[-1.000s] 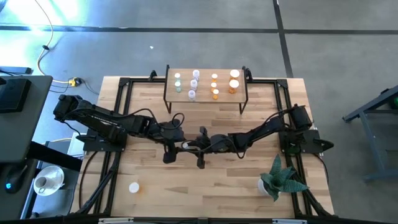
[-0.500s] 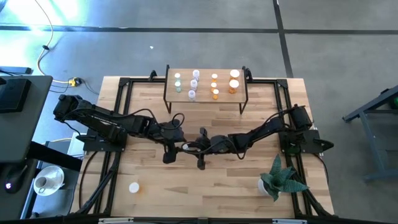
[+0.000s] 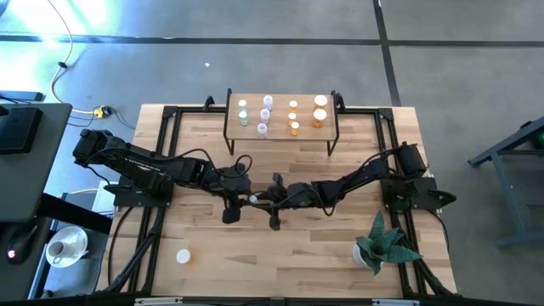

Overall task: Pick and place medicine bottles onto shelf by color
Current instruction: Put the blue pill bottle on the shelf aligned with the other blue pill bottles

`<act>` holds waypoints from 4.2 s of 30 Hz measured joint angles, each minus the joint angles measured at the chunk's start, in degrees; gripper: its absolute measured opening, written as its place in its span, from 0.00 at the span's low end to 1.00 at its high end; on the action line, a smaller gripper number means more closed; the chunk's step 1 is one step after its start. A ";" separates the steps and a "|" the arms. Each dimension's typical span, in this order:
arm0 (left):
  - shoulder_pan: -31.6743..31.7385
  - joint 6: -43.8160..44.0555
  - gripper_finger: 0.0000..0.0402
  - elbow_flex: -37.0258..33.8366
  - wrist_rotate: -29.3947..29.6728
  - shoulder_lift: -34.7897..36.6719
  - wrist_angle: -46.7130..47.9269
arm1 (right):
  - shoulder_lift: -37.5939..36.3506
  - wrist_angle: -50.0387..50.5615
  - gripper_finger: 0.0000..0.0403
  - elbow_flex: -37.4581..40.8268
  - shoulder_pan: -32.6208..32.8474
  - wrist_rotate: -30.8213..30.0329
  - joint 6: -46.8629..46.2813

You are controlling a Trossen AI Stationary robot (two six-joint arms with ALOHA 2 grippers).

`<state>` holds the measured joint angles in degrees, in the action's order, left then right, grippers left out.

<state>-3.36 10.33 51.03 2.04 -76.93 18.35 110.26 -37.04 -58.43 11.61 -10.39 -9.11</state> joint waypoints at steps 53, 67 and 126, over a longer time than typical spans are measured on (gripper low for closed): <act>21.75 -9.40 0.28 20.77 7.49 0.11 24.97 | -7.74 28.52 0.44 -0.02 -0.76 -0.38 0.16; 37.93 -7.44 0.29 21.11 1.66 -0.02 26.32 | -7.74 28.68 0.44 -0.02 -0.76 -0.42 0.18; 38.20 -6.01 0.29 21.05 1.18 -5.12 27.29 | -52.25 59.08 0.44 -0.02 -0.71 -1.67 -5.52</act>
<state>34.84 4.32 72.07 3.22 -82.05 45.64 58.01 22.04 -58.46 10.90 -12.05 -14.63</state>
